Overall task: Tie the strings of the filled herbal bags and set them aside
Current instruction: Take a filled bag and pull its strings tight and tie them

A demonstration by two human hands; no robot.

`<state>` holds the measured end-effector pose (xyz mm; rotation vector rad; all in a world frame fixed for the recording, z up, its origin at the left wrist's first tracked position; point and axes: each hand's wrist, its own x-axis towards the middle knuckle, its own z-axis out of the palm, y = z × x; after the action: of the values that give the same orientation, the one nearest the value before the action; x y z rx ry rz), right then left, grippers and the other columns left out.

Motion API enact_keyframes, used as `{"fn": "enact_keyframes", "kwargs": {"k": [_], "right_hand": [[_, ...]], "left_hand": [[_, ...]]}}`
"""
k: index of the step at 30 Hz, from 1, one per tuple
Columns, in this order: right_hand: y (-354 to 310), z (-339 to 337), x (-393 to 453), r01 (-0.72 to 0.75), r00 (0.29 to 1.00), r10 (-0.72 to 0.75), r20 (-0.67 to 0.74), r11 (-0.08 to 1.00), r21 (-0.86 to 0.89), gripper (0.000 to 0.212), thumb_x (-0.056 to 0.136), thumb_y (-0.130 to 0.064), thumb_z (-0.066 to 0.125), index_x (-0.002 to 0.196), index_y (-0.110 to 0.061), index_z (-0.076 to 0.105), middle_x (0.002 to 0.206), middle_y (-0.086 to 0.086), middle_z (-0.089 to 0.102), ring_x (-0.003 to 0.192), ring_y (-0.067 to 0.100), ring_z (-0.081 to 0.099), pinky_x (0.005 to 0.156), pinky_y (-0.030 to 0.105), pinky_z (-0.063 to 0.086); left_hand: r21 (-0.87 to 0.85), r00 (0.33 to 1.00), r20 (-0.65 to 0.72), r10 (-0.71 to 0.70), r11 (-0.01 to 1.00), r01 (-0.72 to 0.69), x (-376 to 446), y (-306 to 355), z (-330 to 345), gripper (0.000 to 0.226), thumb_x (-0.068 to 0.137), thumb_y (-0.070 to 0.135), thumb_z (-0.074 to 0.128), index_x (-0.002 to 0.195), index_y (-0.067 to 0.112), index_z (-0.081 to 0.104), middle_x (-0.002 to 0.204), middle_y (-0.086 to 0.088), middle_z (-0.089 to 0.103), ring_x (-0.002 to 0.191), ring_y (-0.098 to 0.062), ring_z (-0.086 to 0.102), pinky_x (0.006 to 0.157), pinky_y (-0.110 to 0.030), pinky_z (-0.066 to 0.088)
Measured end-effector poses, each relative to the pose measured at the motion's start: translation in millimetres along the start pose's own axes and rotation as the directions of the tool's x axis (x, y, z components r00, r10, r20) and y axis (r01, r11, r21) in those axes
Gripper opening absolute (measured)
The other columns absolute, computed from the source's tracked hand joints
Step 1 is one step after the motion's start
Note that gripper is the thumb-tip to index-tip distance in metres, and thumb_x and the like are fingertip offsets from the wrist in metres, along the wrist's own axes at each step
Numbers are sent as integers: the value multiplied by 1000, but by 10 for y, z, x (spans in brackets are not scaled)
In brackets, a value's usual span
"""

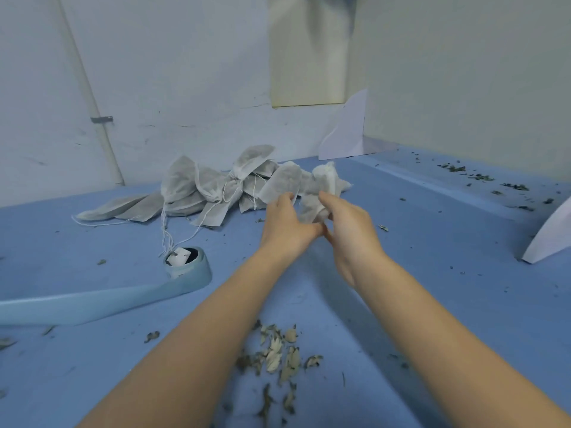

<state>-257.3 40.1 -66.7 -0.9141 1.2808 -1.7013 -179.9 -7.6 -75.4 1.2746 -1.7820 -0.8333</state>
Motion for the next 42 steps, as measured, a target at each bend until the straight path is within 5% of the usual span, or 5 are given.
{"fn": "enact_keyframes", "kwargs": {"k": [6, 12, 17, 28, 42], "right_hand": [[99, 63, -255, -184, 975, 134, 180, 935, 303, 16, 94, -11, 53, 87, -8, 67, 80, 0, 73, 72, 11, 66, 69, 28, 57], [242, -144, -266, 355, 932, -354, 80, 844, -402, 25, 89, -24, 64, 111, -35, 57, 84, -11, 64, 78, 6, 59, 72, 11, 44], [293, -157, -234, 392, 901, -224, 370, 785, -479, 26, 95, -31, 54, 120, -35, 61, 119, -26, 49, 123, 4, 45, 104, 23, 33], [322, 266, -475, 324, 860, -43, 509, 816, -479, 23, 92, -35, 60, 78, -23, 73, 53, -8, 48, 45, 1, 43, 56, 24, 40], [321, 421, -500, 325, 913, -123, 388, 795, -512, 18, 89, -44, 60, 80, -29, 66, 52, -10, 51, 63, 14, 57, 57, 24, 42]], "left_hand": [[111, 999, 30, -31, 993, 27, -182, -53, -314, 51, 80, 15, 64, 127, 16, 44, 109, 3, 53, 103, -17, 52, 77, -24, 37], [320, 1000, -21, 3, 947, 4, -445, -208, -628, 39, 81, 6, 50, 115, 23, 55, 101, 2, 55, 75, -14, 49, 51, -21, 33], [419, 998, 1, 69, 906, -64, -673, -290, -842, 35, 81, 8, 56, 109, 27, 59, 103, 5, 62, 78, -16, 54, 55, -20, 38], [634, 993, 115, 41, 767, -104, -1043, -358, -1048, 66, 72, 19, 66, 130, 19, 36, 121, -2, 44, 113, -24, 46, 90, -36, 43], [546, 972, 184, 148, 807, -226, -1085, -407, -1119, 25, 94, 42, 42, 104, 26, 58, 74, 7, 50, 78, -16, 50, 63, -30, 38]]}}
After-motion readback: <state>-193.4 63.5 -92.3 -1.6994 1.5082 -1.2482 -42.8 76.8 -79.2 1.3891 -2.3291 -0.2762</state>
